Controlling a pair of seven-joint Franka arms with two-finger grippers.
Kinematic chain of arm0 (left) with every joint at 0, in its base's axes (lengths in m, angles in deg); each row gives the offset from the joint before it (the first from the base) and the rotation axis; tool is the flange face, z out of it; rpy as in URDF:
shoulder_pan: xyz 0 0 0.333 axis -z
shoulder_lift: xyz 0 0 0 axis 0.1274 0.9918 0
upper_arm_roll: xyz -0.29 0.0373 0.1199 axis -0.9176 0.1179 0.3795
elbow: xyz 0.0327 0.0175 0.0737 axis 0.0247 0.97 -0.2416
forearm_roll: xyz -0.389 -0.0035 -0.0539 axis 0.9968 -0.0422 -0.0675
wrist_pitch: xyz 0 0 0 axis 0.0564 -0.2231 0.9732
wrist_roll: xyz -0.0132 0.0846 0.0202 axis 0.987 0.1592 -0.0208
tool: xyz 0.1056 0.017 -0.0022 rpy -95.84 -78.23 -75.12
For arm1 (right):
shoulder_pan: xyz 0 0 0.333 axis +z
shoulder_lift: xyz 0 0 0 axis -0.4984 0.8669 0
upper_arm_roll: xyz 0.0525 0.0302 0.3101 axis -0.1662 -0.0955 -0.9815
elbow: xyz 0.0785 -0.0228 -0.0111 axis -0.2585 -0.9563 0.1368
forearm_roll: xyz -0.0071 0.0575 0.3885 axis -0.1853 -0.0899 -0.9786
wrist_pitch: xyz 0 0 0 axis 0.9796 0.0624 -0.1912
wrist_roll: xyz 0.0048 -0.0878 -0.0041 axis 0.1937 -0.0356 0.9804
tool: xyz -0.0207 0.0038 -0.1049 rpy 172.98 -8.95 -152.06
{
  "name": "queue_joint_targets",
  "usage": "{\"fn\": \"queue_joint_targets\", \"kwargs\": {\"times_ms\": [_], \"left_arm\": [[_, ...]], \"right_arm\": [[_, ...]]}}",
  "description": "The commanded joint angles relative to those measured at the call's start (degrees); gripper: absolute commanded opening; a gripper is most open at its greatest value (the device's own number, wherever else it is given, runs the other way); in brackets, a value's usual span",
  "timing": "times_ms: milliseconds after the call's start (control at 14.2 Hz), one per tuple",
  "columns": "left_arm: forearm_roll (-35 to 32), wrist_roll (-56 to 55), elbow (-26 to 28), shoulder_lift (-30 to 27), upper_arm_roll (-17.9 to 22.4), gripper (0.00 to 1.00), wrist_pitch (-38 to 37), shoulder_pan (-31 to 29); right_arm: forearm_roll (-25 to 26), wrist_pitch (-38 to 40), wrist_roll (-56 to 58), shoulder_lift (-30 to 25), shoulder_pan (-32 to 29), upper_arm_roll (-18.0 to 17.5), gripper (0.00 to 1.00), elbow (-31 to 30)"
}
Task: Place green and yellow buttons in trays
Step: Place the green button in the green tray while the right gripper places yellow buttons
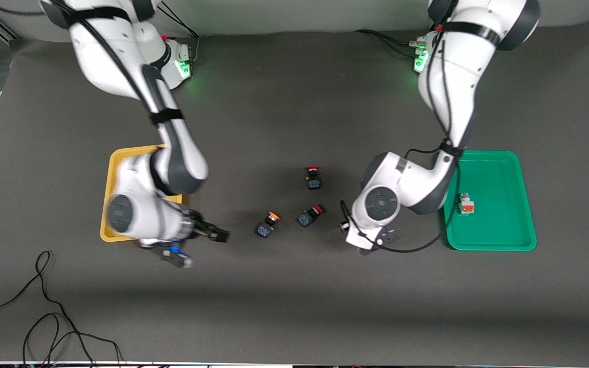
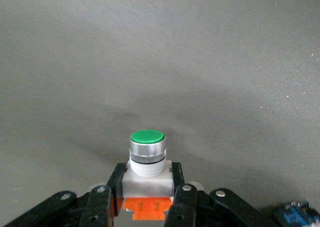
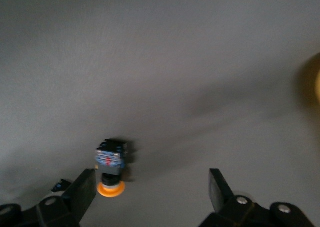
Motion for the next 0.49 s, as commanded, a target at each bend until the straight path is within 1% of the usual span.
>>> {"fn": "queue_joint_targets", "kwargs": {"times_ms": [0, 141, 283, 424], "left_arm": [[3.56, 9.22, 1.17, -7.61, -1.92, 0.18, -9.22, -5.86], [3.92, 14.32, 1.17, -11.48, -1.92, 0.18, -14.51, -7.72], [3.92, 16.79, 1.17, -13.95, -1.92, 0.18, -17.50, -8.86], [3.83, 20.48, 1.44, -16.06, -1.49, 0.18, -19.26, -9.83]], "right_arm": [[-1.18, -5.59, -5.46, 5.49, -0.10, -4.04, 1.00, 4.31], [-1.09, -9.48, -8.01, 7.59, 2.09, -4.41, 1.00, 4.31], [-1.09, -11.51, -9.25, 8.83, 3.94, -4.41, 1.00, 4.31], [-1.27, -11.61, -9.25, 9.80, 5.35, -4.41, 0.99, 4.13]]}}
